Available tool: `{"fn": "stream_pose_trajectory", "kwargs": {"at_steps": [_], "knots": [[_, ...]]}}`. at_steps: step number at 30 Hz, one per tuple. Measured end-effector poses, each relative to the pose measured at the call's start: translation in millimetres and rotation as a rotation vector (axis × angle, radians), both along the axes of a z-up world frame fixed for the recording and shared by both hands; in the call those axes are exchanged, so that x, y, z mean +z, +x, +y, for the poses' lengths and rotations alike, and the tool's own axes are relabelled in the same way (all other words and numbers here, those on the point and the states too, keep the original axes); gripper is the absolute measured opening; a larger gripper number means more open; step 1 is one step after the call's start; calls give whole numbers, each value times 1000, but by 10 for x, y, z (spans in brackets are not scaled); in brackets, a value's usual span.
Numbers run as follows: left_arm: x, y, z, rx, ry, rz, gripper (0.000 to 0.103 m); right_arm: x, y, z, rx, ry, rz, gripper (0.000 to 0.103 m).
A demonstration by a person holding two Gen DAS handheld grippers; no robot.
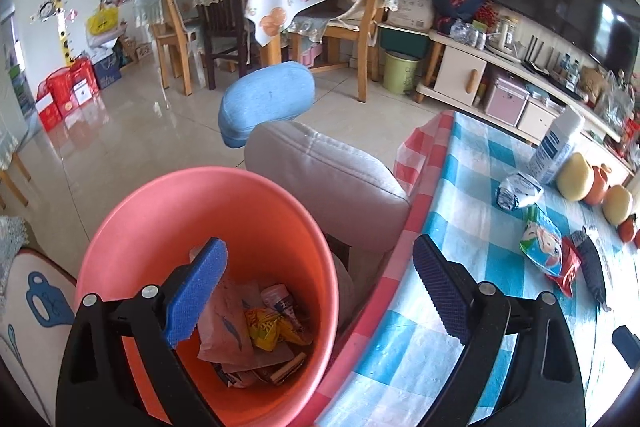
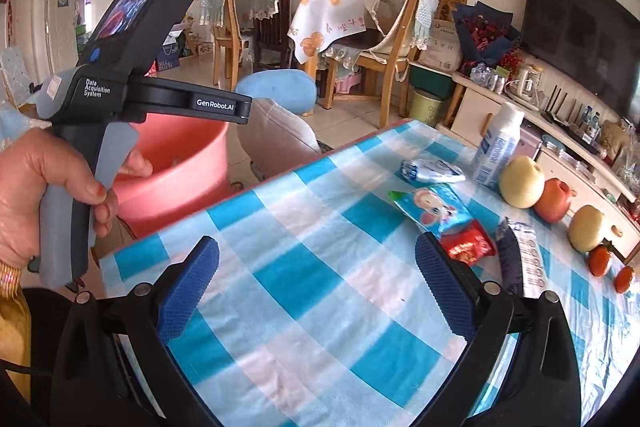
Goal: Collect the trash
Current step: 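Move both tools back over the table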
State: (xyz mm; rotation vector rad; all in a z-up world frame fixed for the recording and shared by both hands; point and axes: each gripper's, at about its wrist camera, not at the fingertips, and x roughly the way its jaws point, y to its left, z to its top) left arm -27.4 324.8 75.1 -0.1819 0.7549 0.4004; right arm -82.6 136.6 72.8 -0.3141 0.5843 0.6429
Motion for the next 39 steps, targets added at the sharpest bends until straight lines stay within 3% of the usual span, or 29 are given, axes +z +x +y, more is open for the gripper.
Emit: {"fn": "stream_pose_trajectory", "kwargs": {"at_steps": [11, 21, 29, 39], "knots": [[-54, 96, -558, -133, 92, 6, 93, -61, 69, -604, -88, 41, 46, 99], [-128, 166, -949, -241, 84, -4, 93, -49, 171, -990, -143, 110, 86, 99], [-151, 196, -1078, -265, 95, 5, 93, -69, 190, -1130, -145, 132, 124, 99], [-191, 246, -1122, -272, 94, 30, 93, -118, 250, -1236, -159, 90, 173, 99]]}}
